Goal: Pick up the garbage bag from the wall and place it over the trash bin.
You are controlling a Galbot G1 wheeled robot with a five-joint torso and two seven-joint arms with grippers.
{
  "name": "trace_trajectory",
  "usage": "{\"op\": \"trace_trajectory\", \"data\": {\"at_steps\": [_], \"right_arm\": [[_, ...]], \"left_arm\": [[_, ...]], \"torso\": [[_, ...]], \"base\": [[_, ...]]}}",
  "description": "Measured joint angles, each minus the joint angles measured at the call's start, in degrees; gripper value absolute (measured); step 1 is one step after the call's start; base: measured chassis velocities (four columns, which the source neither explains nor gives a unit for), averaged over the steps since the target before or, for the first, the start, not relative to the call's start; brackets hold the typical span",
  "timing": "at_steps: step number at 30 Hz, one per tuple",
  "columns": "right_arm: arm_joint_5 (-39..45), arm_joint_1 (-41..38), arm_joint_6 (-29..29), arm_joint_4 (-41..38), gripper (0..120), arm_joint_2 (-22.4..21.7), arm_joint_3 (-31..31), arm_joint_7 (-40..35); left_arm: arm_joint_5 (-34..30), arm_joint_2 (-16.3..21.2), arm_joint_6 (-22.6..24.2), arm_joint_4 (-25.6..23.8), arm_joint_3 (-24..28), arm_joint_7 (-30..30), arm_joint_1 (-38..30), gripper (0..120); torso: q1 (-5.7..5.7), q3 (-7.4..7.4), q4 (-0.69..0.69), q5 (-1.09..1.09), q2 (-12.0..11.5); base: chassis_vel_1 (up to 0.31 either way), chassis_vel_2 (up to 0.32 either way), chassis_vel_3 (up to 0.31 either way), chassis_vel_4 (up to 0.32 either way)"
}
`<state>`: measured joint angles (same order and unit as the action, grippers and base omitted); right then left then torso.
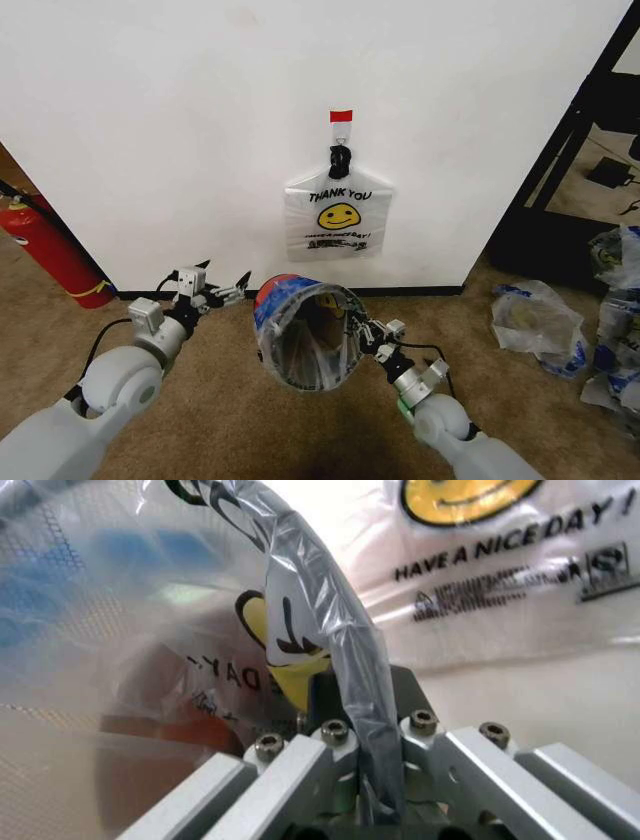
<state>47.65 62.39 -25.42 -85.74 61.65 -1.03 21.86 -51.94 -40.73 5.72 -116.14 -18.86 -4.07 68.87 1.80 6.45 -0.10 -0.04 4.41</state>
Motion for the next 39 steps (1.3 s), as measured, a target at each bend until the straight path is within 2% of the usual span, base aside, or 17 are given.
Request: {"op": "trace_trajectory", "data": {"at_steps": [1,3,5,10,14,21,26,27,33,34,39], "right_arm": [[0.1,-0.2,-0.7,0.7,0,0.1,0.1,1.7],[-0.3,-0.5,-1.6,1.1,0,0.2,0.4,2.3],[-0.6,-0.5,-1.7,1.2,0,0.3,0.4,2.3],[-2.5,-0.3,-3.0,1.0,0,0.4,1.0,2.1],[-3.4,0.2,-3.5,0.6,0,0.4,1.5,2.0],[-3.9,0.5,-3.9,0.1,0,0.8,1.5,1.6],[-4.2,0.4,-3.9,0.1,0,1.2,1.3,1.3],[-4.2,0.4,-3.9,0.1,0,1.2,1.3,1.3],[-4.4,0.3,-4.0,0.1,0,1.2,1.2,1.1],[-4.4,0.3,-4.0,0.1,0,1.2,1.2,1.1],[-4.7,0.1,-4.3,0.5,0,1.2,1.3,0.6]], "left_arm": [[-5.1,0.4,1.4,-0.7,0.0,1.6,-0.1,100],[-9.7,0.7,2.5,-0.9,0.1,4.3,-0.2,100],[-10.4,0.8,2.7,-0.9,0.3,5.1,-0.2,100],[-10.3,0.8,4.1,-1.0,2.6,11.8,0.3,100],[-9.5,0.6,5.2,-1.0,3.5,12.8,0.1,100],[-8.9,0.3,6.1,-0.7,3.5,12.2,0.3,93],[-8.9,0.3,6.3,-0.6,3.2,13.1,0.5,77],[-8.9,0.3,6.3,-0.6,3.2,13.1,0.5,77],[-8.9,0.0,6.4,-0.3,3.3,13.4,0.3,50],[-8.9,0.0,6.4,-0.3,3.3,13.4,0.3,50],[-9.2,-0.2,6.4,0.0,3.5,14.9,0.0,29]], "torso": [[0.0,0.0,0.01,0.01,0.0],[0.0,0.0,0.03,0.0,0.0],[0.0,-0.01,0.03,0.0,0.0],[0.0,0.0,0.02,-0.01,0.0],[0.0,0.0,0.02,-0.01,0.0],[0.0,-0.01,0.02,-0.01,0.0],[0.0,-0.01,0.02,-0.01,0.0],[0.0,-0.01,0.02,-0.01,0.0],[0.0,-0.01,0.02,-0.01,0.0],[0.0,-0.01,0.02,-0.01,0.0],[0.0,-0.01,0.02,-0.01,0.0]], "base": [[0.0,0.0,0.0,0.0],[0.0,0.0,0.0,0.0],[0.0,0.0,0.0,0.0],[0.0,0.0,0.0,0.0],[0.0,0.0,0.0,0.0],[0.0,0.0,0.0,0.0],[0.0,0.0,0.0,0.0],[0.0,0.0,0.0,0.0],[0.0,0.0,0.0,0.0],[0.0,0.0,0.0,0.0],[0.0,0.0,0.0,0.0]]}}
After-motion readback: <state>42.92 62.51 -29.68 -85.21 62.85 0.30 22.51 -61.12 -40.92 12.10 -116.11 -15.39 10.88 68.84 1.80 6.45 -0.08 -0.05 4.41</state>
